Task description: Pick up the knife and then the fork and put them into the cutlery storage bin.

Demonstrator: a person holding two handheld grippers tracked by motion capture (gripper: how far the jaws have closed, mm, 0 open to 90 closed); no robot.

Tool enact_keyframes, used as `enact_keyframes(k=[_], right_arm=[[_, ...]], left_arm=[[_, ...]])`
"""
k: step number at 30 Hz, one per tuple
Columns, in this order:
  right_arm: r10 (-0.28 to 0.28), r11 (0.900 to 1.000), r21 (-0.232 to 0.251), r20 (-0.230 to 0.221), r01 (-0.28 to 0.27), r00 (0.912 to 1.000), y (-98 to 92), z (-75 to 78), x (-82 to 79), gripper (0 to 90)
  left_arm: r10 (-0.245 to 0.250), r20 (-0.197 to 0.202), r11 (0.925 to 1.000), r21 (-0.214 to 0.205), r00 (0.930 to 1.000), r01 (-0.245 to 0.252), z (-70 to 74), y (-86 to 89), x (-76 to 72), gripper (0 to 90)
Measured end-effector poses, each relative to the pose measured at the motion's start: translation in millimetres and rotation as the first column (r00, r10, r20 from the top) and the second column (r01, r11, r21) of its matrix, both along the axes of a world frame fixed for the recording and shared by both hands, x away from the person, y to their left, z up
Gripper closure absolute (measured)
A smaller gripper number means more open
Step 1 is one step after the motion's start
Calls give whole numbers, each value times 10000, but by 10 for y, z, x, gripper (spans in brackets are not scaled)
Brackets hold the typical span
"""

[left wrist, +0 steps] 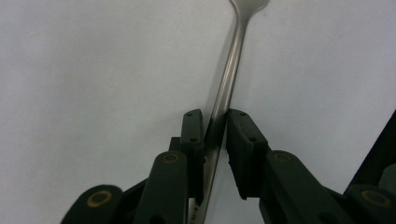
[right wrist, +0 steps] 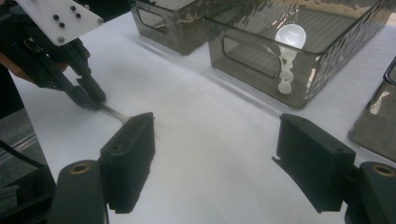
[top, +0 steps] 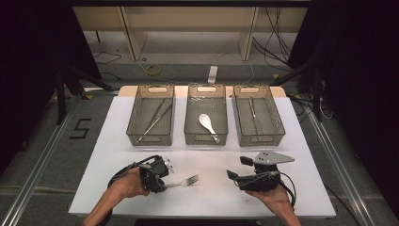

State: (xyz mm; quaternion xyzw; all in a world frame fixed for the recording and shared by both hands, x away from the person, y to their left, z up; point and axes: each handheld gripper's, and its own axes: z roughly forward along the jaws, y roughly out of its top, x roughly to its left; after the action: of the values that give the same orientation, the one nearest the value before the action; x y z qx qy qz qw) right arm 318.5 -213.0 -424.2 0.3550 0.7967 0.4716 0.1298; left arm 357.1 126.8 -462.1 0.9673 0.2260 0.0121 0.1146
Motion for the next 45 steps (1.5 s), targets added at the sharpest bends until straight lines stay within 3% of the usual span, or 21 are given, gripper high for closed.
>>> enact_keyframes(k=[4, 19, 27, 30, 40, 45], right_arm=[[31, 10000, -17, -1, -31, 10000, 3, 1, 0, 289], [100, 9999, -60, -12, -100, 9999, 7, 12, -6, 290], [186, 9998, -37, 16, -186, 9998, 26, 14, -14, 292], [366, 9993, -40, 27, -366, 9993, 62, 17, -27, 292], [990, 9950, -148, 103, -988, 9950, 239, 16, -71, 292], [2009, 9782, -586, 255, -1991, 9793, 448, 20, -142, 289]], left_arm=[[-19, -8, 10000, -88, 10000, 18, -3, -2, -9, 802], [115, 21, 9995, -290, 9999, -115, -2, 11, -15, 814], [223, -311, 9968, -766, 9993, -246, 59, -8, -15, 817], [246, -298, 9963, -817, 9993, -270, 90, -13, -17, 817], [377, -442, 9861, -1599, 9983, -443, 213, -64, -41, 817], [123, -654, 9830, -1819, 9978, -241, 252, -153, -62, 817]])
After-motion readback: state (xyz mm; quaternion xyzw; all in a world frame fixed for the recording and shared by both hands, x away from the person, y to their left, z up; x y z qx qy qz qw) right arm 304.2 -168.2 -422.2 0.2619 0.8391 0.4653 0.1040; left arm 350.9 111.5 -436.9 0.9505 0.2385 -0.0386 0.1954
